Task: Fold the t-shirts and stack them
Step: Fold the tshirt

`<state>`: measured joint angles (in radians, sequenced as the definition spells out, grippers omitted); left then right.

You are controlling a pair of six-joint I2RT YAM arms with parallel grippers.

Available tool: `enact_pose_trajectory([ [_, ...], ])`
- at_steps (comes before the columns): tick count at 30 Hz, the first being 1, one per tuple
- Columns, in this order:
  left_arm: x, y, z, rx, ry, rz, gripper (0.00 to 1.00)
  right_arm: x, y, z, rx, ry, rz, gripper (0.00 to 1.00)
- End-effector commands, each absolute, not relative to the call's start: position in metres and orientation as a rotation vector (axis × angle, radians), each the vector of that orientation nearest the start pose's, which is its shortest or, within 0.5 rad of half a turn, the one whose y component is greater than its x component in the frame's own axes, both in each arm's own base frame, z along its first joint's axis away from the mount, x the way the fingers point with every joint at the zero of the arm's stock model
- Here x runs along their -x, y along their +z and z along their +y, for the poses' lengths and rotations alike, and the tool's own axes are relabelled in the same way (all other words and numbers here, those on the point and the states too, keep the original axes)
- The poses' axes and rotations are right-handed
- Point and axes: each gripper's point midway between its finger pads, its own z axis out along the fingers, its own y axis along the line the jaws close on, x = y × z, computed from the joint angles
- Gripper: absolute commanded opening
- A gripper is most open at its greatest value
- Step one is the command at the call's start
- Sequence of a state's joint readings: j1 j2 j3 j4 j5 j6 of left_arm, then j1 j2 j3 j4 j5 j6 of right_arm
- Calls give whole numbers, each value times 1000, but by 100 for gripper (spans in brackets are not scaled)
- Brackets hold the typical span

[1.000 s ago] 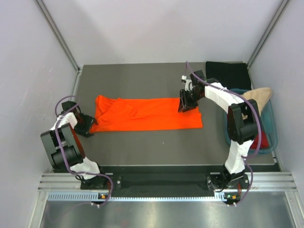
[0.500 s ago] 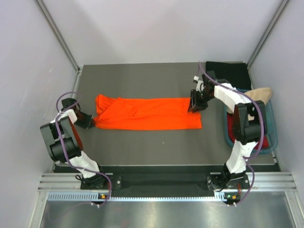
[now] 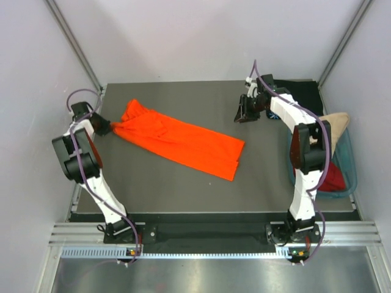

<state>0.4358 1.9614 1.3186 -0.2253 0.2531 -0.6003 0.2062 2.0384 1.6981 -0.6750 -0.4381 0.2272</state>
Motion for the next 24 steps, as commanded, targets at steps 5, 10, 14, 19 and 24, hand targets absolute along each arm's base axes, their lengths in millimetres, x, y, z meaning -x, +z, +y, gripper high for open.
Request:
enact_pose_trajectory([
  [5,-562,77,145,851,-554,2028,16,-469,113,191,304,809,2527,44],
  [10,-566,104,142,833,-431,2065,60,-460,104,199,384,919,2544,46],
  [14,-540,117,136,837,-341,2141,69,-442,89,199,395,950,2596,48],
  [19,-484,140,121,894,-289,2159,71,-424,65,202,406,978,2637,49],
  [24,-436,156,74,869,-378,2165,69,-415,46,196,436,918,2688,49],
])
